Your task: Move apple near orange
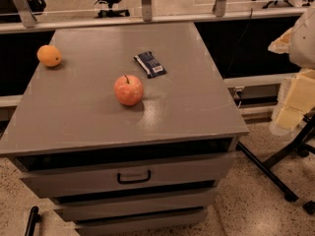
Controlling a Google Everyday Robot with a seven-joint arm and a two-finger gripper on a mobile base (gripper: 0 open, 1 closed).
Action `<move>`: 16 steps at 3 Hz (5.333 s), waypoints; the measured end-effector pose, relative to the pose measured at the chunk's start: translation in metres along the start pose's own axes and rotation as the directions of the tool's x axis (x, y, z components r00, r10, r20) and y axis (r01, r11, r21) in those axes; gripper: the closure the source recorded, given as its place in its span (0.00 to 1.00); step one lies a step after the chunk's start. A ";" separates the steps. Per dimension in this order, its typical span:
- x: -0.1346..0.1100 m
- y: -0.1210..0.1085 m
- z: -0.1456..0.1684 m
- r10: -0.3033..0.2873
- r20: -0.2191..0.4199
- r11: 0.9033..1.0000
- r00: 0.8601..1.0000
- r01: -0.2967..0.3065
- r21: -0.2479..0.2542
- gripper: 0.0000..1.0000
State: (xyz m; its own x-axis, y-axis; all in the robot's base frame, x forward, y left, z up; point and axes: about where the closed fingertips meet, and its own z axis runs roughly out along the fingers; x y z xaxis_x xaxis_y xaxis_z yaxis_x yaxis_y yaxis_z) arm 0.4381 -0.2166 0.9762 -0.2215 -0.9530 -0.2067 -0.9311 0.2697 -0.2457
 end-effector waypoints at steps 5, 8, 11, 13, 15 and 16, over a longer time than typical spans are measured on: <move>-0.267 -0.027 0.143 -0.173 0.346 0.973 0.922 0.214 -0.085 0.02; -0.304 -0.028 0.169 -0.168 0.391 0.969 0.905 0.224 -0.100 0.04; -0.278 -0.028 0.189 -0.129 0.395 0.976 0.910 0.188 -0.113 0.15; -0.279 -0.026 0.191 -0.132 0.394 0.975 0.910 0.191 -0.116 0.62; -0.281 -0.024 0.192 -0.135 0.393 0.973 0.910 0.196 -0.119 1.00; -0.294 -0.035 0.190 -0.158 0.408 0.972 0.899 0.214 -0.096 1.00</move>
Offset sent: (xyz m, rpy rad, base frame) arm 0.0402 0.0700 -0.0128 0.1033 -0.0048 0.1035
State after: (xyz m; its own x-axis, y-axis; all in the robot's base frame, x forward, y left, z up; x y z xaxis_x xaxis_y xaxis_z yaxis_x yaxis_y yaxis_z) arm 0.5913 0.0799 0.8656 0.0658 -0.8431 -0.5337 -0.9804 0.0448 -0.1917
